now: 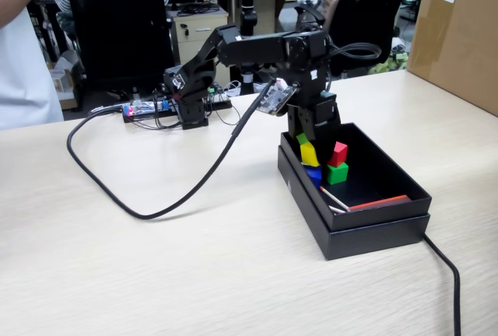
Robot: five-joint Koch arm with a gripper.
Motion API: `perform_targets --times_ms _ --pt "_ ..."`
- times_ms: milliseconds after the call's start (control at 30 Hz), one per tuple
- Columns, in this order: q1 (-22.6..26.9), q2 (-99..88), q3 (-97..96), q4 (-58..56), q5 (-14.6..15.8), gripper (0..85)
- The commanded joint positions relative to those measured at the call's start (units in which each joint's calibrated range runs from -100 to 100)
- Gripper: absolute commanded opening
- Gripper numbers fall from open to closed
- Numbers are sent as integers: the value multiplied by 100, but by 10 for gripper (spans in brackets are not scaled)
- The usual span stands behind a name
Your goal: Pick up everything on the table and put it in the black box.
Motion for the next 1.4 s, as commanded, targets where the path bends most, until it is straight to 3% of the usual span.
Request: perform_targets --times_ms 0,67,167,233,400,567,733,867,1000,1233,1367 --pt "63 -39 418 -175 44 184" --pt "73 -62 355 -175 68 203" --pt "93 -556 83 -175 68 327" --pt "83 -1072 1 -175 59 364" --pt "-225 -3941 -316 -175 -63 483" --pt "-767 -6867 -2011 -45 -215 485" --pt "-1568 -9839 -6191 2011 -503 477" --pt "-1768 -11319 -8294 2771 -620 485" --pt "-1778 -12558 -9935 3057 -547 507" --pt "-1788 -12570 -11177 3437 -376 536" --pt "-1788 -12570 -12483 4784 -357 535"
